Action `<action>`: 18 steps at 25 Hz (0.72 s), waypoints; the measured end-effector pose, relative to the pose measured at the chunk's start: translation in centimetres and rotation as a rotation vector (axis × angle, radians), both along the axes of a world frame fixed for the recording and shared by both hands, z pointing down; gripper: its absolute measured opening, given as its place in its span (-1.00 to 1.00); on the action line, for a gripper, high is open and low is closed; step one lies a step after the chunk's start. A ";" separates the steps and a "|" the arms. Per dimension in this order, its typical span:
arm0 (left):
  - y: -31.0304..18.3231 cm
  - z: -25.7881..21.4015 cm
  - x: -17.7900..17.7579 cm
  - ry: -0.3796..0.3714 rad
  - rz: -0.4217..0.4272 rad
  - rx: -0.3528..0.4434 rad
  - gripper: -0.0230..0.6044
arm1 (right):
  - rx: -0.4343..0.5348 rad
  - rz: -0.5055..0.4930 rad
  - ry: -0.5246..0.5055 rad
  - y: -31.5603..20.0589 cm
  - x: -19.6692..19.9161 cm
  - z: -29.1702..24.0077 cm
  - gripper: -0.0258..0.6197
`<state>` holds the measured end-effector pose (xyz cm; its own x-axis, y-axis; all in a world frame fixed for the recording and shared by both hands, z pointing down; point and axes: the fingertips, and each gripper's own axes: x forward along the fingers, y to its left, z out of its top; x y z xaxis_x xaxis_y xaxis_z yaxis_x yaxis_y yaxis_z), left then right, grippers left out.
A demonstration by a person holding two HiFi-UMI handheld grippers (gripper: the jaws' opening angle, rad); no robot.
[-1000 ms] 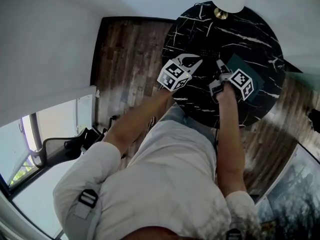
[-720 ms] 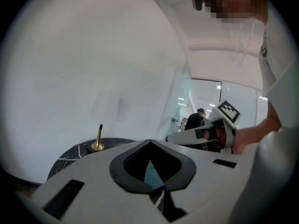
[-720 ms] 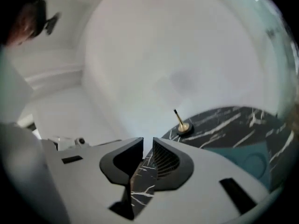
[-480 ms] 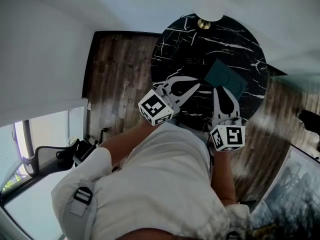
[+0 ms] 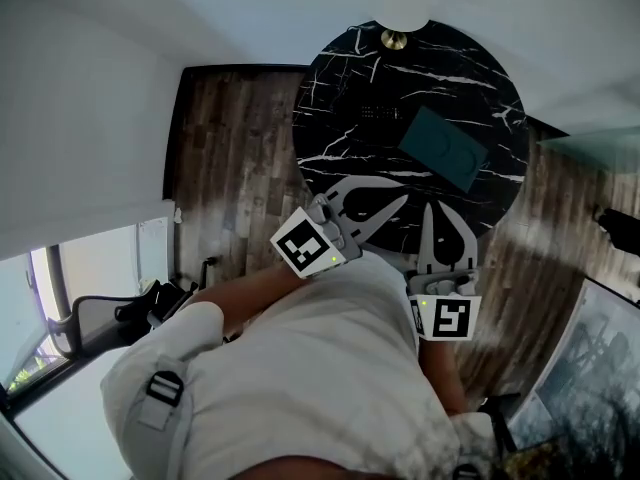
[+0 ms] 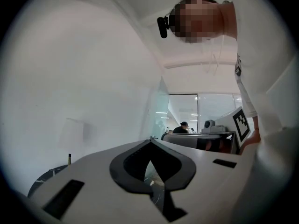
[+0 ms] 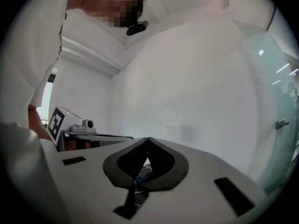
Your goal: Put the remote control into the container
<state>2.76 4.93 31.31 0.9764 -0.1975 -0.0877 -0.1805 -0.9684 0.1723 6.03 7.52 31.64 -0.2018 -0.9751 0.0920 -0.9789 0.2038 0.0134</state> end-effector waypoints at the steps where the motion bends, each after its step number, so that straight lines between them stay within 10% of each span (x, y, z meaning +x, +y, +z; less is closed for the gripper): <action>1: 0.4 -0.1 0.2 0.000 0.006 0.002 -0.91 | 0.003 0.006 -0.002 0.2 0.1 0.0 -0.90; 18: 1.1 0.7 -0.1 -0.038 -0.015 0.013 -0.91 | 0.004 0.026 -0.032 1.0 0.6 0.3 -0.90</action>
<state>2.61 5.98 31.97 0.9759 -0.2115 -0.0535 -0.2013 -0.9676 0.1524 6.66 8.52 31.90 -0.1789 -0.9804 0.0821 -0.9839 0.1781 -0.0171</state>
